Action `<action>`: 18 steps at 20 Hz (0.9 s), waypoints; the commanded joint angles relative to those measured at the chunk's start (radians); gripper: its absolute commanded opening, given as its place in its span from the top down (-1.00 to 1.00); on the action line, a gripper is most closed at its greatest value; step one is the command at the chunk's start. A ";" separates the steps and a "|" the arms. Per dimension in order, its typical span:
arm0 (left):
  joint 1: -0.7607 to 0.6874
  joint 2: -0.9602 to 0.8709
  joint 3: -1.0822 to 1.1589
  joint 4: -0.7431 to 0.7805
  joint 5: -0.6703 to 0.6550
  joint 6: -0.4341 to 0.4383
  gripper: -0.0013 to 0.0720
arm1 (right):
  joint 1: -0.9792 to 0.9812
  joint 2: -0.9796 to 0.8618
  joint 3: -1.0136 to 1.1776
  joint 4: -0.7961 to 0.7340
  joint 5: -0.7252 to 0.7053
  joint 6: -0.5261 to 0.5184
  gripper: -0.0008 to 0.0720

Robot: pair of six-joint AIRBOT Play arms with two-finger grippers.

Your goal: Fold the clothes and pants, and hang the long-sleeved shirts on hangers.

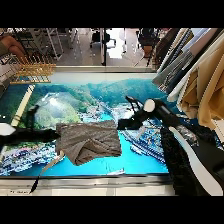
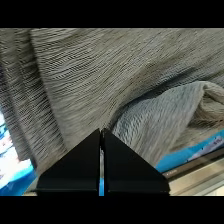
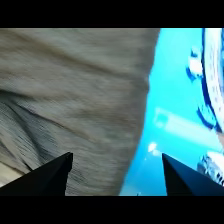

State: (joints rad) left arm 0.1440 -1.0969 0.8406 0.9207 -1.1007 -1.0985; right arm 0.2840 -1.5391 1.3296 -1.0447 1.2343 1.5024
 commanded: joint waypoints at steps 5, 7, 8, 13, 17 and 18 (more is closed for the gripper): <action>-0.087 -0.316 -0.013 -0.009 0.122 -0.050 0.92 | -0.134 -0.074 -0.276 0.498 -0.159 -0.310 -0.95; -0.086 -0.331 -0.013 -0.007 0.121 -0.051 0.92 | -0.134 -0.146 -0.265 0.630 -0.172 -0.365 -0.95; -0.086 -0.330 -0.013 -0.006 0.121 -0.051 0.93 | -0.131 -0.185 -0.251 0.662 -0.162 -0.367 -0.95; -0.086 -0.330 -0.012 -0.007 0.110 -0.054 0.93 | -0.006 -0.311 -0.144 0.713 -0.101 -0.367 -0.95; -0.086 -0.329 -0.012 -0.007 0.110 -0.053 0.92 | 0.125 -0.338 -0.001 0.726 -0.100 -0.397 0.69; -0.085 -0.327 -0.011 -0.007 0.101 -0.053 0.92 | 0.135 -0.336 0.043 0.724 -0.078 -0.394 0.91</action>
State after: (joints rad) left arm 0.0586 -1.4242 0.8295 0.9123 -0.9909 -1.1519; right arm 0.3546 -1.8568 1.2762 -0.3424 1.1267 1.1229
